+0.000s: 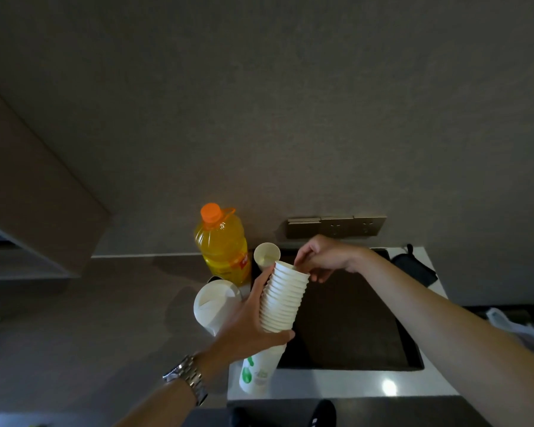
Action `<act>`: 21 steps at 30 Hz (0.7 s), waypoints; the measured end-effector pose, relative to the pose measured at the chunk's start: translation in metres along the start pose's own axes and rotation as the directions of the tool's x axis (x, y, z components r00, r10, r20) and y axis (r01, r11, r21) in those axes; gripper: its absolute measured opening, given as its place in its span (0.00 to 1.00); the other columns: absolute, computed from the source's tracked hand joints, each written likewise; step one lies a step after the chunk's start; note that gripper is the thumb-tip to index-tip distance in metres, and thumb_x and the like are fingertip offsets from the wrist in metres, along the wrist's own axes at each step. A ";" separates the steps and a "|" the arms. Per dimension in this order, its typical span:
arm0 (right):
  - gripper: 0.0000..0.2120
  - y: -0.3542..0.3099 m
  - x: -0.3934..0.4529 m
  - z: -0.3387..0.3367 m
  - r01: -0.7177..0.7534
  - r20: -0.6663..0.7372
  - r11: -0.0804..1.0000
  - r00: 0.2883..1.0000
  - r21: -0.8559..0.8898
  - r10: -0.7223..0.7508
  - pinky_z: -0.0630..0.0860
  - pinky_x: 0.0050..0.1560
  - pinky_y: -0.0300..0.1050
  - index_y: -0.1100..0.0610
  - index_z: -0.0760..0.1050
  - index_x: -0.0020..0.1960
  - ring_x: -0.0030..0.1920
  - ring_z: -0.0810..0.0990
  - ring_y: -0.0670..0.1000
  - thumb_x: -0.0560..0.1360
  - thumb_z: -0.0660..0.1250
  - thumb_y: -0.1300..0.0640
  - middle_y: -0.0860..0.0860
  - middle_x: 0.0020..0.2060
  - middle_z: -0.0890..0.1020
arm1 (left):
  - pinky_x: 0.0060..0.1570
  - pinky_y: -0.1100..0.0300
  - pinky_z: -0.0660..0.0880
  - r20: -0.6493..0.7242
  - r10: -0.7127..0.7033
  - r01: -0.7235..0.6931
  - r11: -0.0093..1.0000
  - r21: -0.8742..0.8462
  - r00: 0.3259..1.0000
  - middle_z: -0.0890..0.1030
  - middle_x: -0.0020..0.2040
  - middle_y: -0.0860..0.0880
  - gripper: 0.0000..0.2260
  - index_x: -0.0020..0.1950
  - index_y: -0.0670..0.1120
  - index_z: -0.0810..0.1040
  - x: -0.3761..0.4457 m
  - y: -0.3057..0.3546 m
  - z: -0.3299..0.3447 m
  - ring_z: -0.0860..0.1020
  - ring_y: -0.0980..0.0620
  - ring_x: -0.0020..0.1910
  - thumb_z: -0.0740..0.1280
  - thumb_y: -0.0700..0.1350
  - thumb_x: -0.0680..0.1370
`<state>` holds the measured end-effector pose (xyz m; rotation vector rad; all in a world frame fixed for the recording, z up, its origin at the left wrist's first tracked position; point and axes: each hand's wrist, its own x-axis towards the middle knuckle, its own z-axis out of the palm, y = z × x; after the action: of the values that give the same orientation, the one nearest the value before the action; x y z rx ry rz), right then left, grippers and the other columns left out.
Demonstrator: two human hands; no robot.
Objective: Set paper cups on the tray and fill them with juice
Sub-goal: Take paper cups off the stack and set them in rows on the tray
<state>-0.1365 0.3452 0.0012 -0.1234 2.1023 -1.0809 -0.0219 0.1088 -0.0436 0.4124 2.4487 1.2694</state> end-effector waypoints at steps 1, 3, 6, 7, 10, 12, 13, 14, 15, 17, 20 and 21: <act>0.07 0.000 0.000 -0.001 0.009 0.000 1.000 1.000 -0.001 -0.009 0.80 0.39 0.41 0.56 0.82 0.54 0.37 0.82 0.46 0.77 0.73 0.57 0.57 0.47 0.86 | 0.56 0.73 0.69 -0.005 -0.006 0.006 1.000 -0.002 1.000 0.62 0.66 0.78 0.54 0.77 0.70 0.44 0.001 -0.001 0.000 0.62 0.74 0.69 0.82 0.56 0.67; 0.07 0.000 0.000 -0.003 0.021 -0.006 1.000 1.000 0.014 -0.021 0.80 0.39 0.41 0.56 0.82 0.54 0.37 0.82 0.46 0.77 0.72 0.57 0.57 0.48 0.86 | 0.58 0.70 0.70 -0.008 -0.012 0.012 1.000 0.003 1.000 0.63 0.66 0.77 0.54 0.77 0.71 0.45 0.002 -0.001 -0.001 0.64 0.73 0.69 0.81 0.57 0.66; 0.06 0.002 0.000 -0.012 0.030 -0.084 0.998 0.996 0.056 -0.025 0.80 0.38 0.42 0.55 0.82 0.54 0.40 0.83 0.49 0.78 0.70 0.57 0.55 0.46 0.85 | 0.61 0.67 0.70 0.011 -0.023 0.022 0.999 0.027 1.000 0.63 0.65 0.77 0.53 0.76 0.73 0.44 0.001 0.000 -0.002 0.64 0.73 0.68 0.81 0.58 0.66; 0.05 0.005 0.001 -0.016 0.029 -0.135 0.998 0.991 0.058 -0.021 0.80 0.38 0.42 0.54 0.82 0.54 0.42 0.83 0.51 0.79 0.68 0.57 0.54 0.46 0.85 | 0.63 0.65 0.70 0.018 -0.029 0.029 0.999 0.028 0.999 0.64 0.66 0.75 0.54 0.76 0.72 0.45 -0.001 -0.001 0.000 0.64 0.71 0.69 0.81 0.58 0.66; 0.05 0.017 0.005 -0.031 0.018 -0.284 0.991 0.959 0.132 0.020 0.80 0.38 0.43 0.51 0.81 0.52 0.41 0.83 0.51 0.80 0.67 0.56 0.53 0.47 0.84 | 0.68 0.56 0.69 0.004 -0.046 0.046 0.996 0.071 0.999 0.66 0.70 0.68 0.55 0.78 0.71 0.44 -0.005 -0.005 0.003 0.66 0.62 0.71 0.81 0.62 0.64; 0.03 0.029 0.007 -0.036 -0.001 -0.378 0.970 0.921 0.242 0.095 0.80 0.35 0.43 0.53 0.79 0.53 0.36 0.83 0.49 0.80 0.68 0.57 0.54 0.43 0.84 | 0.69 0.55 0.67 0.002 -0.053 0.053 0.991 0.121 0.999 0.64 0.70 0.68 0.56 0.77 0.72 0.42 -0.008 -0.006 0.006 0.65 0.62 0.70 0.79 0.64 0.64; 0.03 0.035 0.009 -0.036 -0.022 -0.417 0.963 0.899 0.269 0.137 0.80 0.34 0.43 0.53 0.78 0.54 0.34 0.83 0.48 0.80 0.68 0.57 0.54 0.41 0.84 | 0.69 0.56 0.66 0.008 -0.057 0.055 0.990 0.130 0.998 0.63 0.69 0.69 0.56 0.77 0.72 0.41 -0.009 -0.008 0.007 0.65 0.63 0.69 0.79 0.65 0.64; 0.04 0.042 0.012 -0.033 -0.047 -0.443 0.958 0.879 0.282 0.174 0.81 0.33 0.43 0.54 0.77 0.54 0.33 0.83 0.48 0.80 0.68 0.58 0.55 0.40 0.84 | 0.69 0.56 0.66 0.015 -0.061 0.058 0.989 0.135 0.998 0.63 0.68 0.70 0.56 0.76 0.73 0.40 -0.010 -0.009 0.009 0.64 0.62 0.69 0.79 0.65 0.64; 0.04 0.049 0.015 -0.028 -0.069 -0.459 0.953 0.865 0.294 0.204 0.80 0.32 0.43 0.56 0.77 0.55 0.32 0.83 0.49 0.81 0.67 0.59 0.56 0.39 0.85 | 0.69 0.55 0.67 0.020 -0.069 0.065 0.989 0.135 0.997 0.62 0.67 0.71 0.56 0.76 0.73 0.39 -0.010 -0.010 0.010 0.65 0.62 0.68 0.79 0.65 0.64; 0.04 0.063 0.023 -0.015 -0.098 -0.482 0.939 0.838 0.329 0.256 0.80 0.30 0.43 0.58 0.75 0.56 0.30 0.83 0.50 0.81 0.66 0.61 0.57 0.37 0.85 | 0.69 0.52 0.69 0.027 -0.085 0.081 0.988 0.129 0.996 0.63 0.67 0.71 0.56 0.76 0.73 0.39 -0.010 -0.010 0.011 0.66 0.60 0.68 0.78 0.65 0.63; 0.06 0.075 0.036 0.004 -0.105 -0.521 0.926 0.801 0.363 0.295 0.79 0.29 0.43 0.58 0.74 0.56 0.30 0.83 0.50 0.80 0.66 0.62 0.56 0.36 0.85 | 0.71 0.52 0.68 0.049 -0.088 0.080 0.986 0.147 0.995 0.60 0.64 0.76 0.56 0.76 0.72 0.38 -0.009 -0.009 0.012 0.65 0.62 0.68 0.78 0.65 0.64; 0.06 0.078 0.041 0.009 -0.105 -0.532 0.924 0.792 0.367 0.301 0.80 0.30 0.43 0.57 0.74 0.56 0.30 0.84 0.50 0.80 0.67 0.62 0.56 0.35 0.85 | 0.71 0.54 0.67 0.057 -0.087 0.078 0.985 0.152 0.995 0.58 0.63 0.78 0.56 0.76 0.72 0.37 -0.008 -0.008 0.012 0.65 0.63 0.68 0.78 0.64 0.65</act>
<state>-0.1409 0.3728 -0.0828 0.6697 2.3446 -1.4329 -0.0103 0.1096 -0.0555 0.3800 2.4880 1.0274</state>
